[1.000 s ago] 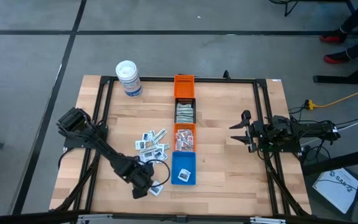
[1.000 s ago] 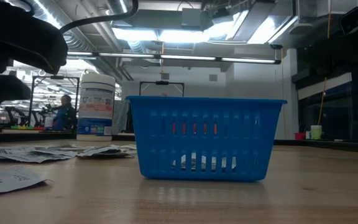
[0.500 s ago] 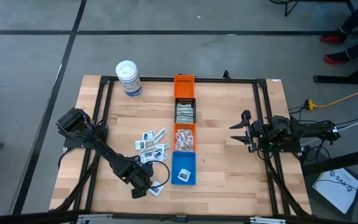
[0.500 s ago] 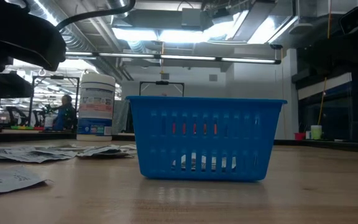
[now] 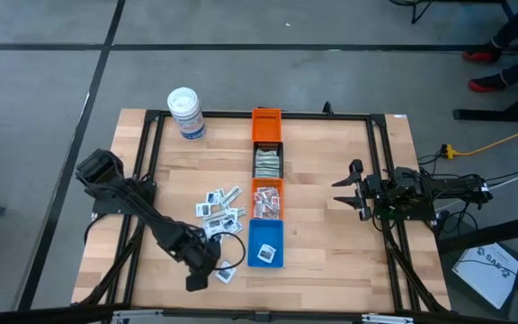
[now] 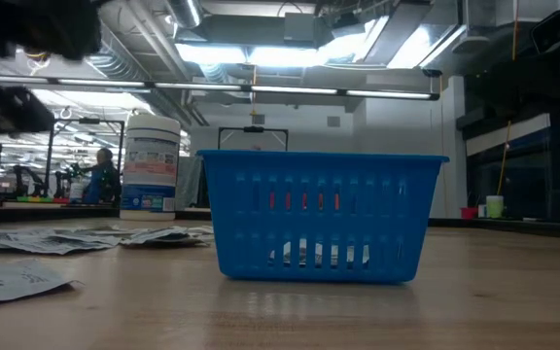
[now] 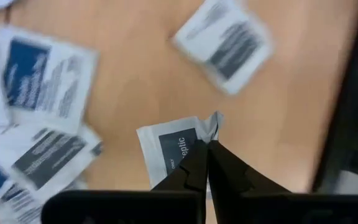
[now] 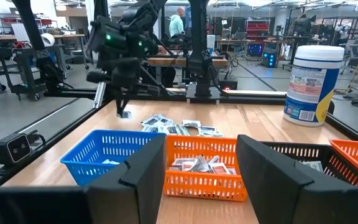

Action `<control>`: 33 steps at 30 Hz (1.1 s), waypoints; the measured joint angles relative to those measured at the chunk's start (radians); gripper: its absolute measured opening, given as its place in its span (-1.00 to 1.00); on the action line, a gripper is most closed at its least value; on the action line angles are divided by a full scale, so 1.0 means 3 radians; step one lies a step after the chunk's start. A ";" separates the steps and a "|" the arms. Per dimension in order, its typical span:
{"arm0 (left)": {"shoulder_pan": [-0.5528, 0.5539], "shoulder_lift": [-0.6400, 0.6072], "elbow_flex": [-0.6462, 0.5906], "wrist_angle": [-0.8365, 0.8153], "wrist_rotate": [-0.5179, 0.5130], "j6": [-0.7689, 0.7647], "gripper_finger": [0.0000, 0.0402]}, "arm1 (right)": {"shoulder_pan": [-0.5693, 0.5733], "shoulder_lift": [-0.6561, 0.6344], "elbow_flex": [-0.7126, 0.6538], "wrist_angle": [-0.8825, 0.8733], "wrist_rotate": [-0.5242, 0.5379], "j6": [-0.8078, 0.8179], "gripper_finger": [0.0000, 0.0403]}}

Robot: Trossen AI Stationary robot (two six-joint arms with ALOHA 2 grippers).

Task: Pick & Place First Aid Supplies
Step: Put the gray towelette pack into the blue bin

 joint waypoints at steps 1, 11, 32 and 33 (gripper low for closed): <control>-0.0002 -0.0027 0.0002 0.0033 -0.0001 0.0000 -0.99 | 0.0001 -0.0001 0.0000 0.0000 0.0000 -0.0001 -0.03; -0.0002 -0.0276 0.0005 0.0554 -0.0227 0.0025 -0.99 | 0.0001 0.0000 0.0000 0.0000 0.0000 0.0000 -0.03; 0.0350 -0.0496 0.0012 0.1972 -0.0233 0.0557 -0.99 | 0.0001 0.0000 0.0000 0.0001 0.0000 -0.0001 -0.03; 0.0385 -0.0496 0.0012 0.2000 -0.0197 0.0600 -0.99 | 0.0001 0.0000 0.0000 0.0000 0.0000 -0.0001 -0.03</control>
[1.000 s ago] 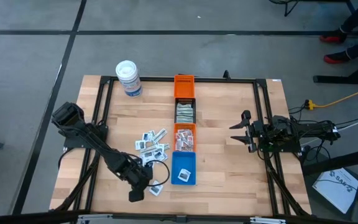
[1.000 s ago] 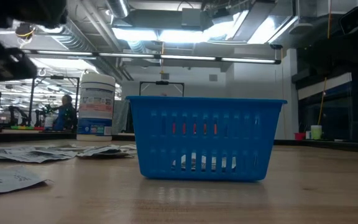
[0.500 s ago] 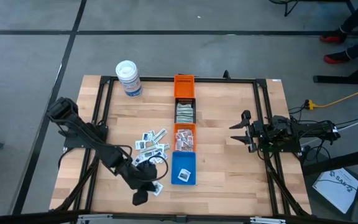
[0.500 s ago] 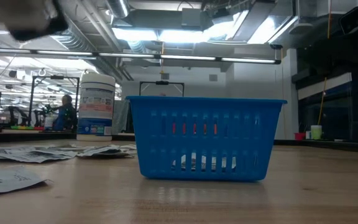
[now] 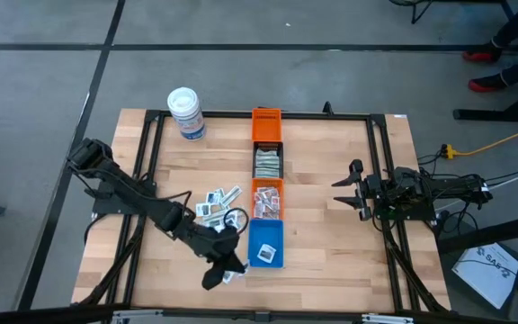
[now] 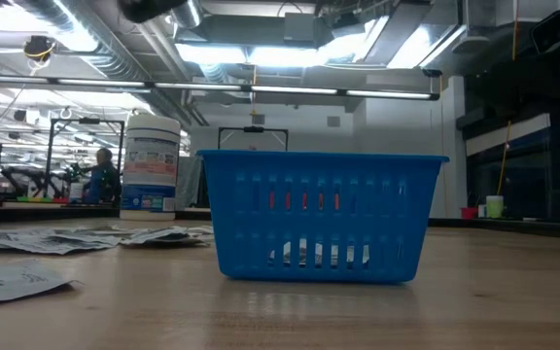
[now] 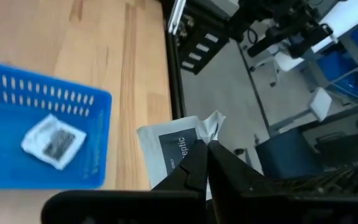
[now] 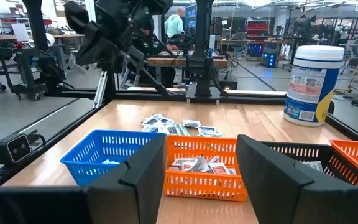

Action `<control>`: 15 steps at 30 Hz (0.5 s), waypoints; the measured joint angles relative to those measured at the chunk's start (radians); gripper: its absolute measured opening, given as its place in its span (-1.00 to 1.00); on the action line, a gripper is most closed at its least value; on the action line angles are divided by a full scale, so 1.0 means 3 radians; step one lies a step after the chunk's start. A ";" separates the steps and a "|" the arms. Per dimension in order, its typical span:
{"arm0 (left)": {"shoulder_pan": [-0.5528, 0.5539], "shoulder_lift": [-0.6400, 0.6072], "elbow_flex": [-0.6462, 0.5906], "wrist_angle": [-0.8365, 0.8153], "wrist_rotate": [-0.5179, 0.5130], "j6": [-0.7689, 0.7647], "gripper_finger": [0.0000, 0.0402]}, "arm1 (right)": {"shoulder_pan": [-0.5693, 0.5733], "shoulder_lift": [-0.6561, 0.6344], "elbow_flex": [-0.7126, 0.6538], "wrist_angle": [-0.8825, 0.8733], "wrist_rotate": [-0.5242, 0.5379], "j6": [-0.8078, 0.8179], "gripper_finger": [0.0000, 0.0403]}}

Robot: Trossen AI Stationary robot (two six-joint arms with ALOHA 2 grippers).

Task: Pick & Place First Aid Supplies
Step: Put the gray towelette pack into the blue bin

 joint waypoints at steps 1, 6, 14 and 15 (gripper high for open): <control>0.0036 0.0000 0.0000 0.0013 0.0026 0.0037 -0.99 | 0.0001 0.0000 0.0000 0.0000 0.0000 0.0000 -0.03; 0.0225 0.0000 0.0000 0.0073 0.0187 0.0272 -0.99 | -0.0001 0.0000 0.0000 0.0001 0.0000 0.0001 -0.03; 0.0522 0.0083 0.0003 0.0040 0.0338 0.0725 -0.99 | 0.0000 -0.0001 0.0000 0.0001 0.0000 0.0000 -0.03; 0.0560 0.0119 0.0028 0.0010 0.0360 0.0753 -0.99 | 0.0001 0.0000 0.0000 0.0000 0.0000 0.0000 -0.03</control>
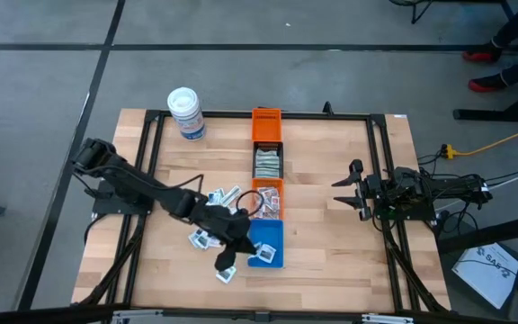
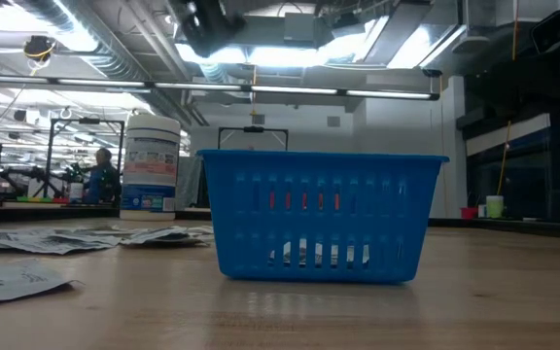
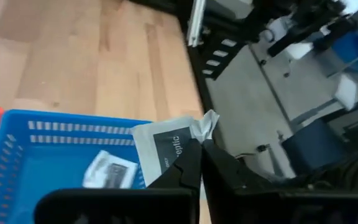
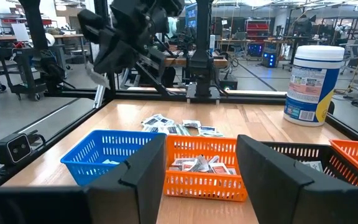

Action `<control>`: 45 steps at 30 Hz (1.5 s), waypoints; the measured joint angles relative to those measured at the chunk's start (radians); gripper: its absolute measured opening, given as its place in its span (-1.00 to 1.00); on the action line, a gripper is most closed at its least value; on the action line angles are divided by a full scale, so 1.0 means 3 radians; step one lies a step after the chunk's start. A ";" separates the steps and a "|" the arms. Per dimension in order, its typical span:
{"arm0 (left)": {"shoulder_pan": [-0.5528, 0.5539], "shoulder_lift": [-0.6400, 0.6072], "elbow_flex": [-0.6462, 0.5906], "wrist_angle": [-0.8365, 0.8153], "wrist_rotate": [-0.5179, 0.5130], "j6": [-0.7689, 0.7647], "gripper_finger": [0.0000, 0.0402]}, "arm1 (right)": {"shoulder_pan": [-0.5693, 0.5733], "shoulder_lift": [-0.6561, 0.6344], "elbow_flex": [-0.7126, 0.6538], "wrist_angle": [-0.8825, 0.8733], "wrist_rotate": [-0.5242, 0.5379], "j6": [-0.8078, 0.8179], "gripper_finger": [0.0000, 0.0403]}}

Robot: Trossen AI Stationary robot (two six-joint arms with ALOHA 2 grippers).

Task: Pick & Place First Aid Supplies
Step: Put the gray towelette pack into the blue bin

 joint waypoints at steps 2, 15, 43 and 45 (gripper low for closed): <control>0.0069 0.0077 0.0089 -0.0115 0.0030 0.0082 -0.99 | -0.0001 0.0000 0.0000 0.0001 0.0001 0.0000 -0.03; 0.0419 0.0828 0.0956 -0.0898 0.0232 0.0712 -0.99 | -0.0001 0.0000 0.0000 0.0000 0.0000 0.0001 -0.03; 0.0459 0.1477 0.1219 -0.1443 -0.0045 0.1260 -0.81 | -0.0001 0.0000 0.0000 0.0000 0.0000 0.0000 -0.03; 0.0466 0.1477 0.1219 -0.1442 -0.0045 0.1289 -0.74 | -0.0001 0.0000 0.0000 0.0001 0.0000 0.0000 -0.03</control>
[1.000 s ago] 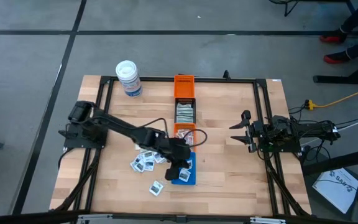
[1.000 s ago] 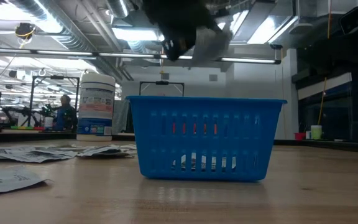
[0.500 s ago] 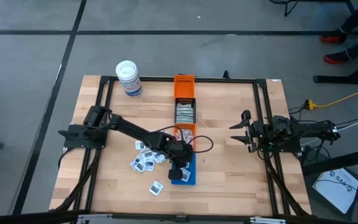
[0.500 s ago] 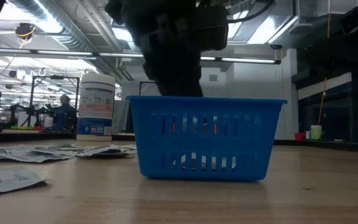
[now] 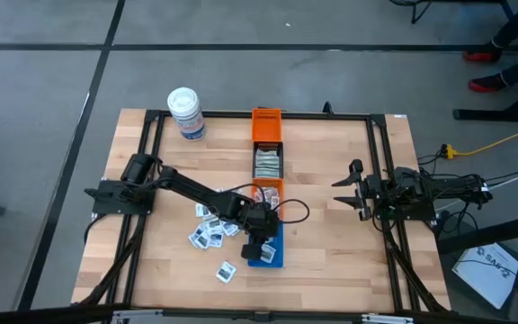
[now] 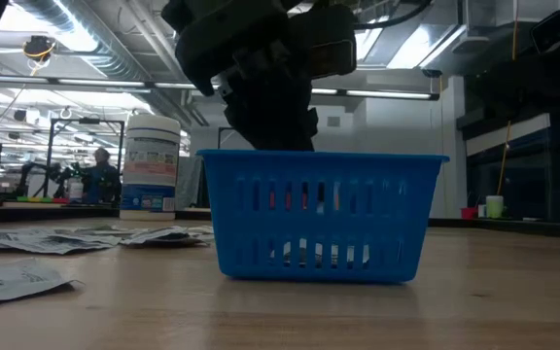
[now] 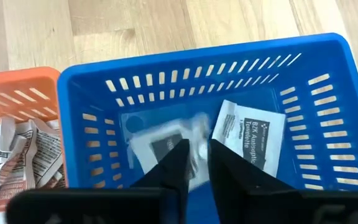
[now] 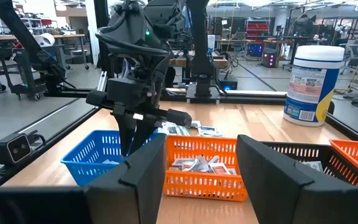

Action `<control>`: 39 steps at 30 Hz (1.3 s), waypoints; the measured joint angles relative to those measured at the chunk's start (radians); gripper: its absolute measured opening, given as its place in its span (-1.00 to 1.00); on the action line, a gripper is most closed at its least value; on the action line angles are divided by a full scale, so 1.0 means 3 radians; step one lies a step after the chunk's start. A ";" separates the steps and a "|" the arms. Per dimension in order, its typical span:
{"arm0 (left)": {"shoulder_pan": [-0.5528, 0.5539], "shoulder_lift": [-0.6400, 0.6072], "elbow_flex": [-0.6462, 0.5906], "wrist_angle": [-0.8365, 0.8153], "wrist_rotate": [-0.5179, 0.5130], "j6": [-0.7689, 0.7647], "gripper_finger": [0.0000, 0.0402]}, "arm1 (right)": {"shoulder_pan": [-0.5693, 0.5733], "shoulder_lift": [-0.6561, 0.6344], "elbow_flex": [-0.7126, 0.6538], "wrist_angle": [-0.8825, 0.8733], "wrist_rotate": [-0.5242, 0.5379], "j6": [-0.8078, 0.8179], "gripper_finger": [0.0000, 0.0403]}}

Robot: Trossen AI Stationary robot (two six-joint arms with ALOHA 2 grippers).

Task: Pick & Place First Aid Supplies
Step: Put the gray towelette pack into the blue bin

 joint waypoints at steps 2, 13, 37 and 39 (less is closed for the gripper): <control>0.0005 0.0000 0.0000 -0.0002 0.0001 0.0002 -0.65 | 0.0000 -0.0001 0.0000 0.0000 0.0000 0.0000 -0.03; 0.0001 -0.0014 0.0164 -0.0080 -0.0004 0.0221 -0.23 | 0.0001 -0.0001 0.0000 -0.0001 0.0000 0.0000 -0.03; -0.1022 -0.0607 0.0371 -0.1046 -0.0808 0.0759 -0.25 | 0.0000 -0.0001 0.0000 -0.0001 0.0000 0.0000 -0.03; -0.1145 -0.0607 0.0371 -0.1118 -0.0825 0.0689 -0.25 | 0.0000 -0.0001 0.0000 0.0000 0.0000 0.0000 -0.03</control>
